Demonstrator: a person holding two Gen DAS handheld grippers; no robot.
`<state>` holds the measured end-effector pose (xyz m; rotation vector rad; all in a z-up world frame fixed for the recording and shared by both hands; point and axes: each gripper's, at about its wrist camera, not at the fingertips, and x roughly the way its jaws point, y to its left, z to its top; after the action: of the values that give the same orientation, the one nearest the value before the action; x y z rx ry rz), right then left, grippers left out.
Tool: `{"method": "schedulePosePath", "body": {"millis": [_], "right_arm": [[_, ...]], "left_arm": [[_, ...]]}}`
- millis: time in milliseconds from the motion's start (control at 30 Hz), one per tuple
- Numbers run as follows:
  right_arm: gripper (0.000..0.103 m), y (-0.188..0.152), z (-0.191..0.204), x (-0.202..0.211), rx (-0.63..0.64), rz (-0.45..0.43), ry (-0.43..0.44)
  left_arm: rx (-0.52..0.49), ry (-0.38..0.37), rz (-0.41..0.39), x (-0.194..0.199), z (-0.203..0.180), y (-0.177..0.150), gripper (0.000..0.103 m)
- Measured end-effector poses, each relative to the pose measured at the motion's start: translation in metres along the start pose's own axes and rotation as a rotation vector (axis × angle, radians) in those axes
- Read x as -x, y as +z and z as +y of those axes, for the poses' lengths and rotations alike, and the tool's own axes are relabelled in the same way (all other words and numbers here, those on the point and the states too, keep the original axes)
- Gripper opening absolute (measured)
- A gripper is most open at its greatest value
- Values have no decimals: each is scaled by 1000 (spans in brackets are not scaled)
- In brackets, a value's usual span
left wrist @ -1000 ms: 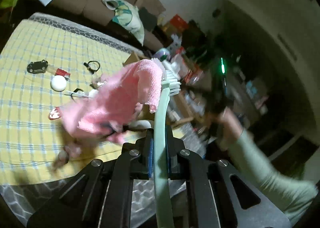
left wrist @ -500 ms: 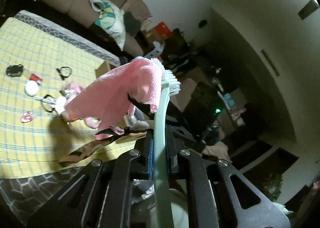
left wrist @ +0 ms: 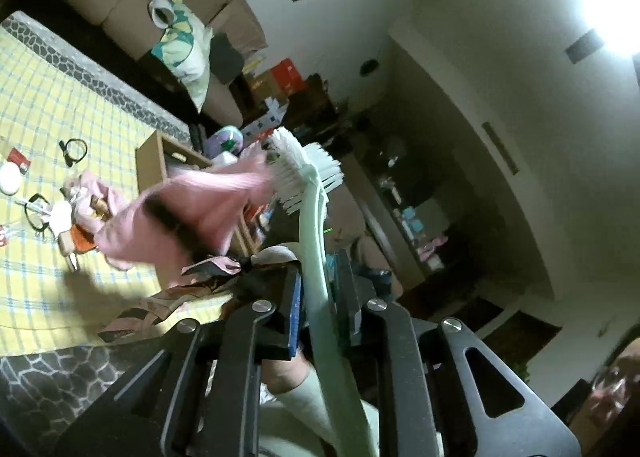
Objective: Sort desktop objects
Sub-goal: 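Carry the brush with the left gripper and the pink cloth with the right toward the box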
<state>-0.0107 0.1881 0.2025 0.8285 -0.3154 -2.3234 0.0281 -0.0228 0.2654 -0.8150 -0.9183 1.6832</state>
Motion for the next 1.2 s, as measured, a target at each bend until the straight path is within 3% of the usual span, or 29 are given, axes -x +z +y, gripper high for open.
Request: {"method": "schedulePosePath", "body": {"millis": [100,200,333,467,600,700,833,1100,1167,1200], "right_arm": [[4,-27,-20,-12,-12,117,-61],[4,-48,-41,-12,-41,189,-106],[4,-44,-56,22,-64,166,-115],[4,-11,-74,73,-58,100,-160],[5,25,-103,126,-71,48,-265],[7,34,-135,150,-100,71,-369],[7,26,-183,154,-179,101,-433],[7,-24,-267,137,-322,148,-516],[10,-33,-279,127,-334,193,-530],[19,-35,-282,120,-325,225,-537]], "left_arm": [[-4,-49,-37,0,-11,10,9],[-23,-42,-52,-4,-22,25,9],[-32,-23,-40,-22,-28,38,9],[-19,-29,-21,-51,-29,41,9],[-14,-54,-1,-93,-30,44,9],[-6,-81,17,-132,-27,45,9],[6,-109,50,-181,-18,42,9],[47,-129,111,-264,12,36,9],[54,-132,120,-277,15,34,9],[60,-137,124,-283,17,33,9]]}}
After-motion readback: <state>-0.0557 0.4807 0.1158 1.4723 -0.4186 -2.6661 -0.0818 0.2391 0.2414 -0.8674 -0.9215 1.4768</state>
